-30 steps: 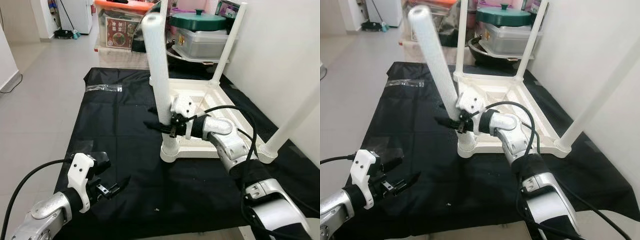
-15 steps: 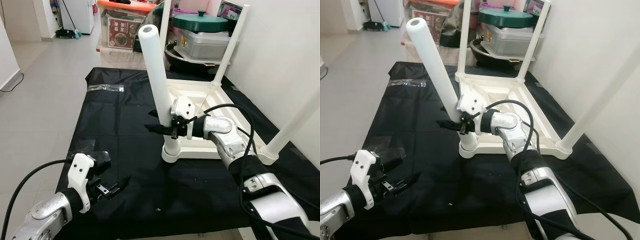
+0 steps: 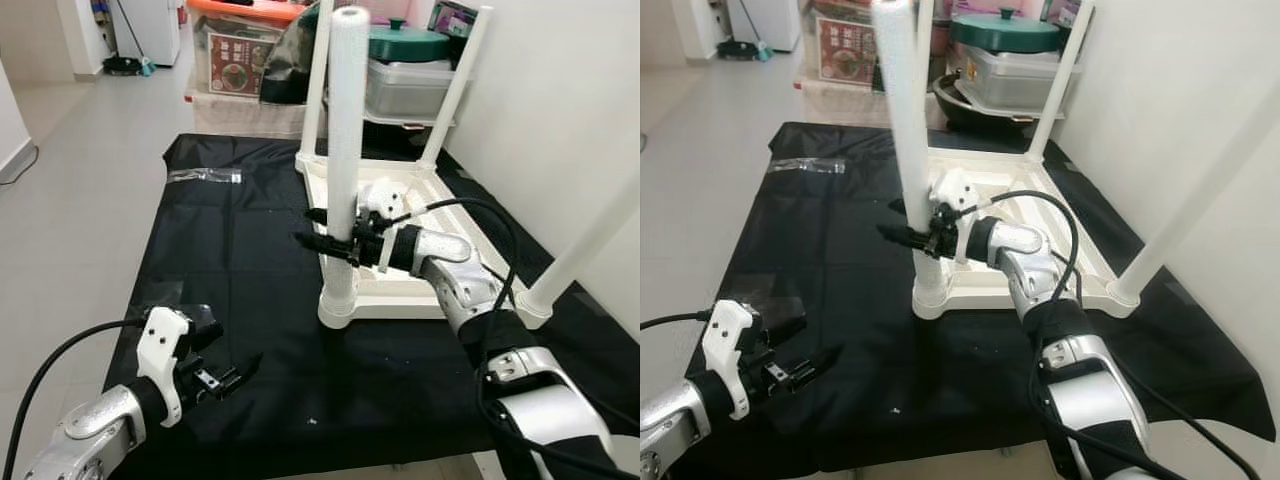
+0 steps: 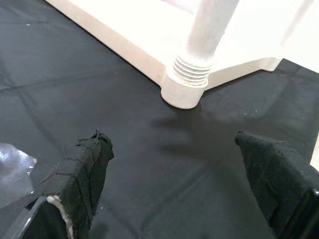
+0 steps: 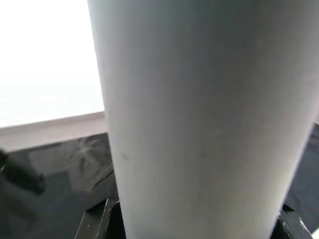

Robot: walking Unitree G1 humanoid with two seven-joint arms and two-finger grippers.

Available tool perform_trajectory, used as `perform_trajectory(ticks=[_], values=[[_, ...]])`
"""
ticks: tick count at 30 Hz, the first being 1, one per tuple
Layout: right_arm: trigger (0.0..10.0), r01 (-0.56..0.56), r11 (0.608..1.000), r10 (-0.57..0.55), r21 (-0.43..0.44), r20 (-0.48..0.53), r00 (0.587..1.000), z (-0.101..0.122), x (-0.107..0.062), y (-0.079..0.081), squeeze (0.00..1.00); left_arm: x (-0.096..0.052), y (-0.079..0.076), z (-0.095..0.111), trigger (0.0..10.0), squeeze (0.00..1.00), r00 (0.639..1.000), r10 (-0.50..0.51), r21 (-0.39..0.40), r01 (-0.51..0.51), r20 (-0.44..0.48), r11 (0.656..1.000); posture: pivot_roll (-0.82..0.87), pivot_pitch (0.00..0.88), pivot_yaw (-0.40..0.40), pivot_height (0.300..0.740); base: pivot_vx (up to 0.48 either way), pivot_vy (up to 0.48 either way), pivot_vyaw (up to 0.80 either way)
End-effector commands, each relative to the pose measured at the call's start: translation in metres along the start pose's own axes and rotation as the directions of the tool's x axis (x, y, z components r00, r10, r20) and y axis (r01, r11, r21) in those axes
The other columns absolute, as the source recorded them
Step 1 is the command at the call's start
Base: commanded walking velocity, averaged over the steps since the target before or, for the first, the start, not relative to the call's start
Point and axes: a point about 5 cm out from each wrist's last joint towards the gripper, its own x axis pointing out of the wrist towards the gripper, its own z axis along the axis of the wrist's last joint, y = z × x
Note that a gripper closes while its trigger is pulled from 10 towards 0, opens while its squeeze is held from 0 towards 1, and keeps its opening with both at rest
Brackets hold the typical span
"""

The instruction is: Building children table

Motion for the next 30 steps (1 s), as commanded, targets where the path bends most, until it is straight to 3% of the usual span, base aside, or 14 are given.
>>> perform_trajectory(ticks=[1,8,9,11,13,15,18,20,21,24,25,27,28,30], values=[[0.0,-0.021,0.995,0.022,0.093,-0.014,1.000,-0.019,0.004,0.014,0.00,0.002,-0.004,-0.001,10.0,0.00,1.000,-0.013,-0.014,0.013,0.000,1.000,0.14,0.000,-0.147,0.740,0.000,0.000,0.00],[0.0,0.048,0.989,-0.038,0.140,-0.069,0.997,-0.036,0.006,0.023,0.00,0.003,-0.003,-0.001,10.0,0.00,1.000,-0.008,-0.014,0.008,-0.002,1.000,0.14,0.000,-0.144,0.740,0.000,0.000,0.00],[0.0,0.147,0.971,-0.129,0.188,-0.104,0.986,-0.043,0.008,0.021,0.00,0.003,-0.002,-0.001,10.0,0.00,1.000,-0.003,-0.014,0.003,0.000,1.000,0.14,0.000,-0.144,0.740,0.000,0.000,0.00],[0.0,0.147,0.971,-0.129,0.188,-0.104,0.986,-0.043,0.008,0.021,0.00,0.003,-0.002,-0.001,10.0,0.00,1.000,-0.003,-0.014,0.003,0.000,1.000,0.14,0.000,-0.144,0.740,0.000,0.000,0.00],[0.0,0.252,0.945,-0.223,0.207,-0.156,0.962,-0.050,0.009,0.019,0.00,0.004,-0.001,-0.001,10.0,0.00,1.000,0.002,-0.015,-0.002,0.002,1.000,0.13,0.000,-0.149,0.740,0.000,0.000,0.00],[0.0,0.436,0.864,-0.367,0.250,-0.280,0.887,-0.066,0.014,0.022,0.00,0.004,-0.002,-0.001,10.0,0.00,1.000,0.004,-0.021,-0.004,0.003,1.000,0.12,0.000,-0.142,0.740,0.000,0.000,0.00],[0.0,0.499,0.823,-0.408,0.273,-0.327,0.852,-0.071,0.016,0.024,0.00,0.005,-0.002,-0.002,10.0,0.00,1.000,0.003,-0.024,-0.003,0.002,1.000,0.12,0.000,-0.142,0.740,0.000,0.000,0.00],[0.0,0.623,0.724,-0.497,0.298,-0.401,0.770,-0.081,0.019,0.028,0.00,0.006,-0.002,-0.001,10.0,0.00,1.000,0.003,-0.023,-0.003,0.004,1.000,0.13,0.000,-0.144,0.740,0.000,0.000,0.00],[0.0,0.623,0.724,-0.497,0.298,-0.401,0.770,-0.081,0.019,0.028,0.00,0.006,-0.002,-0.001,10.0,0.00,1.000,0.003,-0.023,-0.003,0.004,1.000,0.13,0.000,-0.144,0.740,0.000,0.000,0.00],[0.0,0.772,0.569,-0.616,0.284,-0.474,0.629,-0.089,0.019,0.030,0.00,0.008,-0.001,0.001,10.0,0.00,1.000,0.009,-0.019,-0.009,0.010,1.000,0.13,0.000,-0.145,0.740,0.000,0.000,0.00],[0.0,0.772,0.569,-0.616,0.284,-0.474,0.629,-0.089,0.019,0.030,0.00,0.008,-0.001,0.001,10.0,0.00,1.000,0.009,-0.019,-0.009,0.010,1.000,0.13,0.000,-0.145,0.740,0.000,0.000,0.00],[0.0,0.844,0.469,-0.676,0.259,-0.510,0.532,-0.093,0.013,0.031,0.00,0.007,0.000,-0.001,10.0,0.00,1.000,0.014,-0.019,-0.014,0.008,1.000,0.13,0.000,-0.148,0.740,0.000,0.000,0.00],[0.0,0.844,0.469,-0.676,0.259,-0.510,0.532,-0.093,0.013,0.031,0.00,0.007,0.000,-0.001,10.0,0.00,1.000,0.014,-0.019,-0.014,0.008,1.000,0.13,0.000,-0.148,0.740,0.000,0.000,0.00],[0.0,0.905,0.355,-0.722,0.234,-0.547,0.425,-0.094,0.006,0.030,0.00,0.006,0.001,-0.001,10.0,0.00,1.000,0.028,-0.018,-0.028,0.009,0.999,0.12,0.000,-0.150,0.740,0.000,0.000,0.00]])
